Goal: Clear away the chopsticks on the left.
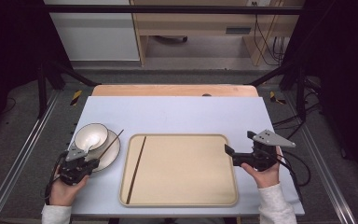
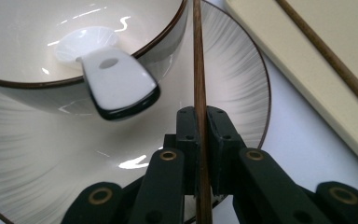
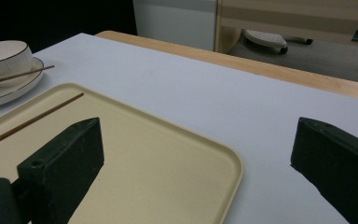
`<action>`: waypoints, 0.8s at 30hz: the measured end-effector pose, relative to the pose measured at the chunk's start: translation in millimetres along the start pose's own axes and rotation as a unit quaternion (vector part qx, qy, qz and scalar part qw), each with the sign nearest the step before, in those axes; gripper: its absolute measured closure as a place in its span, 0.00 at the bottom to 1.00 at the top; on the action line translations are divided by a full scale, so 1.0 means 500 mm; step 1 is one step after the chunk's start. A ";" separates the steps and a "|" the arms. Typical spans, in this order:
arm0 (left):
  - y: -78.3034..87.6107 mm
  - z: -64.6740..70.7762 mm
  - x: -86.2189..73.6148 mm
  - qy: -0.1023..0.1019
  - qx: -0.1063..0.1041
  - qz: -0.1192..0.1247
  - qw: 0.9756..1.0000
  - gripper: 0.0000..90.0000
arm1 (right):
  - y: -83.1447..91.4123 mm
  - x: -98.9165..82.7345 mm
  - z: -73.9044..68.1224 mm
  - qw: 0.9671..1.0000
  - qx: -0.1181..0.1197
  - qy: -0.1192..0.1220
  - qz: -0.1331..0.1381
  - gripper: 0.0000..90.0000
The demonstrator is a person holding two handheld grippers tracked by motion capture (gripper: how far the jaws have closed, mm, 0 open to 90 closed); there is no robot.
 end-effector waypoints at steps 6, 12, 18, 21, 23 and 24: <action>0.008 0.019 0.013 0.001 0.003 0.016 1.000 0.93 | 0.002 0.001 0.001 1.000 -0.002 -0.003 0.002 0.03; 0.015 0.044 0.025 0.006 0.003 0.030 1.000 0.93 | 0.006 0.003 0.003 1.000 -0.003 -0.002 0.004 0.03; 0.016 0.069 0.035 0.015 0.005 0.043 0.999 0.93 | 0.005 0.003 0.003 1.000 -0.003 -0.003 0.003 0.03; 0.016 0.085 0.040 0.018 0.007 0.047 0.999 0.93 | 0.005 0.003 0.003 1.000 -0.003 -0.003 0.003 0.03; 0.015 0.096 0.042 0.020 0.007 0.049 0.999 0.93 | 0.006 0.003 0.003 1.000 -0.004 -0.002 0.003 0.03; 0.013 0.107 0.045 0.022 0.008 0.053 0.998 0.93 | 0.007 0.004 0.003 1.000 -0.003 -0.003 0.004 0.03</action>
Point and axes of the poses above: each handheld gripper's, and its own axes: y roughly backward along the jaws, x roughly out of its top, z roughly to its right, the point moved 6 cm from there along -y, roughly forward along the jaws, and after that the axes turned 6 degrees about z, right-handed, at the moved point
